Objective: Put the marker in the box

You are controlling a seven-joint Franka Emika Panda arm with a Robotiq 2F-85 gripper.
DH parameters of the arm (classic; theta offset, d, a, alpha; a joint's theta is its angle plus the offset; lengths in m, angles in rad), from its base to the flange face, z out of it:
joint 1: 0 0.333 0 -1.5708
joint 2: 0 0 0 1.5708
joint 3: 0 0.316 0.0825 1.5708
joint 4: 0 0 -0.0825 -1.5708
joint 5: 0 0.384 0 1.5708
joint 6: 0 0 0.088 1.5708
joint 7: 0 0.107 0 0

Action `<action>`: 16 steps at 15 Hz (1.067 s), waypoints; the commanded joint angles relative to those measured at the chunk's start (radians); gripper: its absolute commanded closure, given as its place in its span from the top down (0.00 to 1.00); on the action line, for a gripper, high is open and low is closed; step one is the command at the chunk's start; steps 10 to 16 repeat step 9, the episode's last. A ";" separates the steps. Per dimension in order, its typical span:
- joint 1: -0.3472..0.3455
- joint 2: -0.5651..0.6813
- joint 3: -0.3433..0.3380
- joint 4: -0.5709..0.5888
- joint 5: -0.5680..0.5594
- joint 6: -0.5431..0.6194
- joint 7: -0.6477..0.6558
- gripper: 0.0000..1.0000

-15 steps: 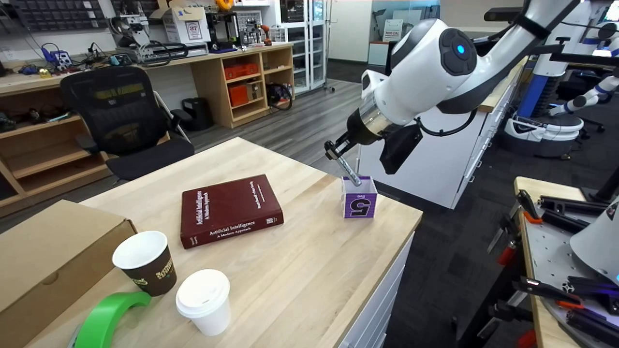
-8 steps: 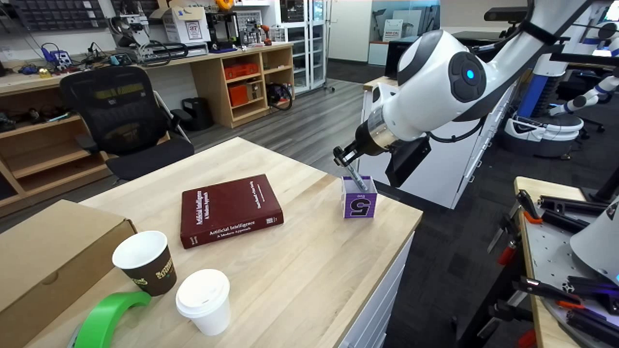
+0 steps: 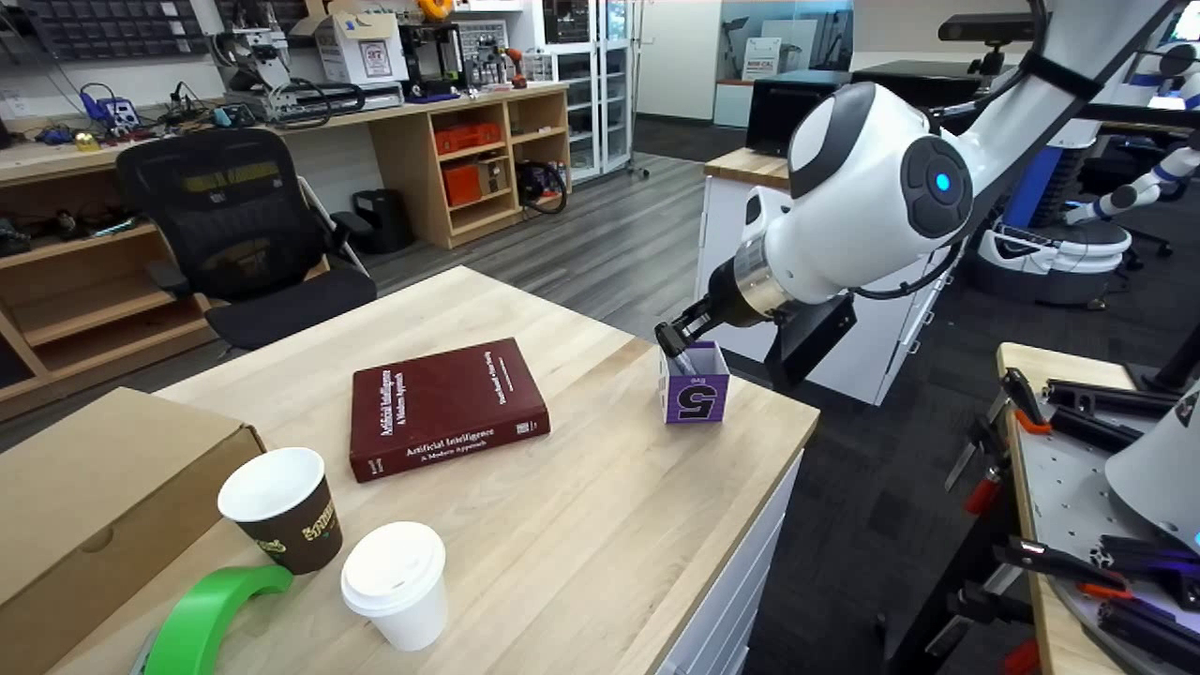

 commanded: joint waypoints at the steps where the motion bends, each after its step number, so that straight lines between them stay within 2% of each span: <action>1: -0.003 -0.070 0.008 -0.049 -0.007 0.066 0.046 0.76; 2: 0.000 -0.007 0.007 -0.006 0.002 0.029 0.013 0.57; 5: 0.000 -0.023 0.009 -0.012 0.002 0.052 0.018 0.76; 16: 0.000 -0.027 0.009 -0.017 0.002 0.053 0.021 0.76</action>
